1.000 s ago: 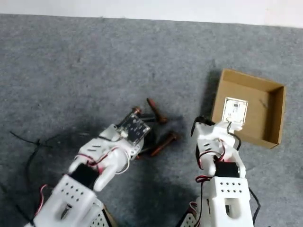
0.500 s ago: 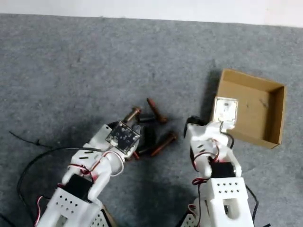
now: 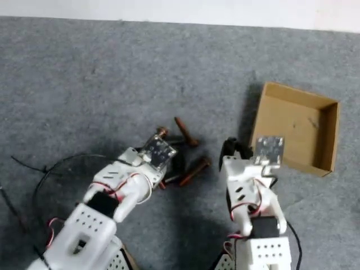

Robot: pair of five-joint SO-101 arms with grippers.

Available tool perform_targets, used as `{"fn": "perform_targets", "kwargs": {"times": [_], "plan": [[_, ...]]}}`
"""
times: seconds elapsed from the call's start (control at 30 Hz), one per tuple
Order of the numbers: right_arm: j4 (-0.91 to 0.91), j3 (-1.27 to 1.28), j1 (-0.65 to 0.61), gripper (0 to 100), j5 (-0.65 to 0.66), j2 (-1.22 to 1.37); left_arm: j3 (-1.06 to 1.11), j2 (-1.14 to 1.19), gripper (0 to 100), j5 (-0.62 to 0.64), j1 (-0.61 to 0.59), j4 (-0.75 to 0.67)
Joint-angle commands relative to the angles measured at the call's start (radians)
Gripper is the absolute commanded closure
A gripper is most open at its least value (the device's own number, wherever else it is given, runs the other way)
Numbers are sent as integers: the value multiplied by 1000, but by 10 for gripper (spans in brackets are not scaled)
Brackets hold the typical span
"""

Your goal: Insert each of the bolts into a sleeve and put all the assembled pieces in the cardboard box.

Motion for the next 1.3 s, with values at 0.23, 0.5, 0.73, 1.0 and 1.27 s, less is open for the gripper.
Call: {"fn": "perform_targets", "kwargs": {"times": [0.23, 0.5, 0.73, 1.0, 1.27], "plan": [[1, 94, -8, 993, 41, -148, -269, 450, 857, -9, 10, -21], [-1, 97, -8, 993, 41, -148, -331, 567, 857, -8, 10, -17], [-1, 101, -7, 993, 41, -148, -328, 556, 857, -8, 10, -17], [-1, 101, -5, 993, 41, -148, -326, 556, 857, -8, 10, -17], [-1, 101, -5, 993, 41, -148, -326, 556, 857, -8, 10, -17]]}}
